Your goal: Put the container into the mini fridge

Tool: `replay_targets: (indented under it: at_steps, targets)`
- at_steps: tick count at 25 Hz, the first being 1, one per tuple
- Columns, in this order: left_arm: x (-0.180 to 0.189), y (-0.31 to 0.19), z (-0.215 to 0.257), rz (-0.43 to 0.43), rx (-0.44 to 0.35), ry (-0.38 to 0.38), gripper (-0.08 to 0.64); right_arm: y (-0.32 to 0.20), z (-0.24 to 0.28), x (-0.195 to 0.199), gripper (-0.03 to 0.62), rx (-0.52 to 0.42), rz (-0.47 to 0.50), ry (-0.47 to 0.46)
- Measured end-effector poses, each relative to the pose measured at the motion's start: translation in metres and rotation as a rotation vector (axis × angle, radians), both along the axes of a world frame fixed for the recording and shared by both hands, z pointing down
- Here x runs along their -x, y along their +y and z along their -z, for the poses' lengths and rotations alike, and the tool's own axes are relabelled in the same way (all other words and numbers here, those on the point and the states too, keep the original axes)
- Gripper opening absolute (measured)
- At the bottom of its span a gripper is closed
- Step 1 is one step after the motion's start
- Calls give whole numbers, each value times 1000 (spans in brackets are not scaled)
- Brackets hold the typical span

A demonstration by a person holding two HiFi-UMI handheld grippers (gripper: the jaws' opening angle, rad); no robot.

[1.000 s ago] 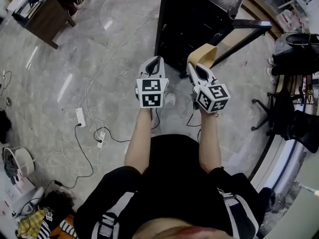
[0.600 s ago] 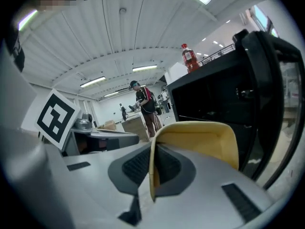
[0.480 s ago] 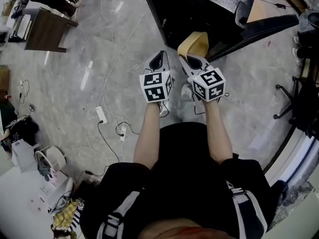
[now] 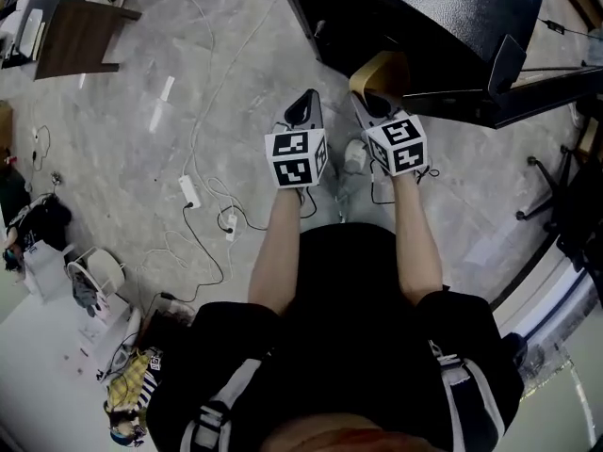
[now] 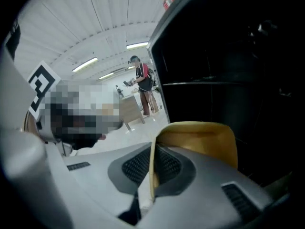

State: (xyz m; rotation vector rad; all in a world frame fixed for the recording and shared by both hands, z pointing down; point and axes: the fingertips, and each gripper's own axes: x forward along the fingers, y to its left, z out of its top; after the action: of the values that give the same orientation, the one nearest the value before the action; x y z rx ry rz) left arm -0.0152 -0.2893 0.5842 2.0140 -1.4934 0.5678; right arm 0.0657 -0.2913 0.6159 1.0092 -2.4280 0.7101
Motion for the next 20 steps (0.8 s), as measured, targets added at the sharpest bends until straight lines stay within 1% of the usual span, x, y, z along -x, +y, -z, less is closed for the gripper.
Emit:
replay_targets:
  at_steps: [4,8,12,17,20]
  targets:
    - [8,-11,-18,0,39,-4,6,-27,-46,-3,12,21,28,124]
    - [19,-17,-30,-6,76,10,5,-54,-83,-11,14,58,19,256]
    - [26,-22,-40,-10,96,8,5,-81,-120,-20,14,57,38,411]
    - [33,-18,-50,-14,112,7,5,-98,-165,-32,14,78,54,535]
    - [33,-13,-48,-33,104,24,6,-100,-177,-38,14,60,57,605]
